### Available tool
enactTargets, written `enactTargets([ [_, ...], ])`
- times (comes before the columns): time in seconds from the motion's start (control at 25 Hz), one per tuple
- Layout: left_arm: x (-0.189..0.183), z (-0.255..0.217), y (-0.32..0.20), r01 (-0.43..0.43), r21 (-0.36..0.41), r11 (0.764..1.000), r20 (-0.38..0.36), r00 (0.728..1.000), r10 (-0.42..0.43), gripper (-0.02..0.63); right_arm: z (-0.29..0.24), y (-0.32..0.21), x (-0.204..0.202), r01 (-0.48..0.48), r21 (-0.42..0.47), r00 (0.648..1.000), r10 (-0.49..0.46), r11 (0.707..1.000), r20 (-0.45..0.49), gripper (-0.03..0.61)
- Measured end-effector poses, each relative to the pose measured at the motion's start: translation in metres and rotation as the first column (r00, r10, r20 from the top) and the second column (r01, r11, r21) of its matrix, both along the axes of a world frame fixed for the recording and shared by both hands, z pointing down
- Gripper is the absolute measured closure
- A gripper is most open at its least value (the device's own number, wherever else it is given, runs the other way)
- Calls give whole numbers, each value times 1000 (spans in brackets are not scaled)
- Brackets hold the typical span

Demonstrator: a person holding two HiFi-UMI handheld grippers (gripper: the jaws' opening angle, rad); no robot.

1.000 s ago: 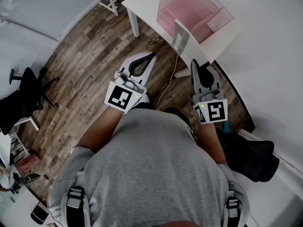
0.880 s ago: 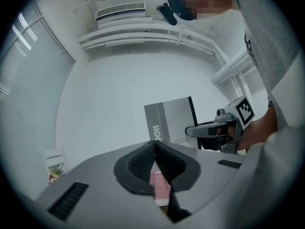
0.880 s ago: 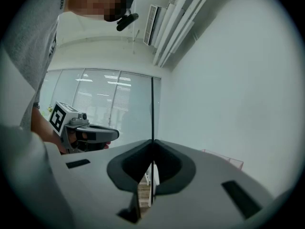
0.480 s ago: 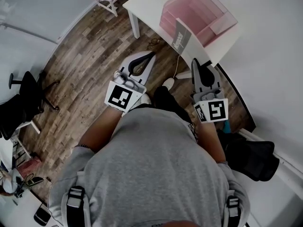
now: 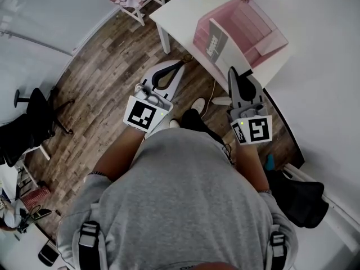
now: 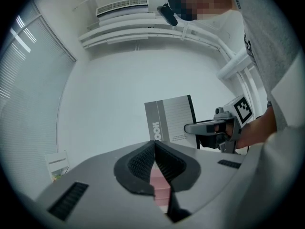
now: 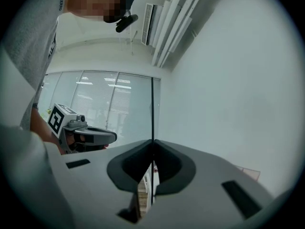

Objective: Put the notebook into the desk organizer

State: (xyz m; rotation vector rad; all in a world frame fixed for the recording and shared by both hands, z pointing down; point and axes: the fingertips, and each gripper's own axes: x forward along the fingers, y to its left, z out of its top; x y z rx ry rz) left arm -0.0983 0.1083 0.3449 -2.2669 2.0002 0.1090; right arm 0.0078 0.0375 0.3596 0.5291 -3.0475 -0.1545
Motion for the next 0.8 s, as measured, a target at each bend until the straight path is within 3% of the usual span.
enactTargets([
  [0.52,-20,-14,-87,-3,-12,1000,17,1000,3,594,-12,-82,-27,15,-3,1000,-15,1000,1,563],
  [0.8,-15,-22,-136,0,-11,1000,27,1000,0,594,-21,-132,-18,10,-4,1000,-9,1000,18,563],
])
